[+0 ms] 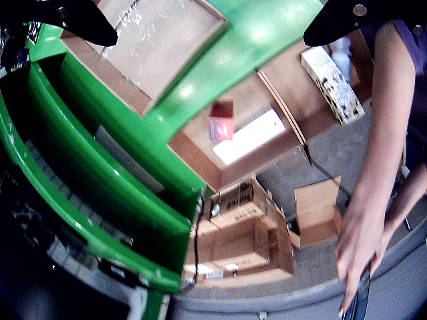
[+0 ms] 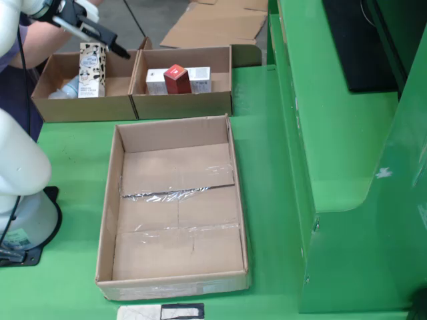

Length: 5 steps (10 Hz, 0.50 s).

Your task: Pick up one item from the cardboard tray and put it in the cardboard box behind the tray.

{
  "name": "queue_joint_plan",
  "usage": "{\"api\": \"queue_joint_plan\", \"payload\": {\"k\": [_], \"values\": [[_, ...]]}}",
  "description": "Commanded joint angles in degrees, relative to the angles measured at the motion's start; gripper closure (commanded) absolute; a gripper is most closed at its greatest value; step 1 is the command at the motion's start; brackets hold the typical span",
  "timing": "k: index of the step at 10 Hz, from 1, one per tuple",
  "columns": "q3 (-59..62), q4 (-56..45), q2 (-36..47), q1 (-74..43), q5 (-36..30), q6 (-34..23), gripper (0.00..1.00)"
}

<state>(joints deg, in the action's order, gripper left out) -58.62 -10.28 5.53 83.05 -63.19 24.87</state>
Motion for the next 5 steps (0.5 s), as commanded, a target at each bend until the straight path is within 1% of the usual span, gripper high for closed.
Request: {"api": "queue_joint_plan", "payload": {"k": [1,2,3,4,5], "values": [[58.62,-68.66,30.93,-5.04,8.05,7.47,0.00],[58.62,-68.66,30.93,-5.04,8.05,7.47,0.00],[58.62,-69.51,39.74,-6.81,14.09,5.34,0.00],[58.62,-69.51,39.74,-6.81,14.09,5.34,0.00],[58.62,-69.79,47.01,-9.58,19.39,3.19,0.00]]}}
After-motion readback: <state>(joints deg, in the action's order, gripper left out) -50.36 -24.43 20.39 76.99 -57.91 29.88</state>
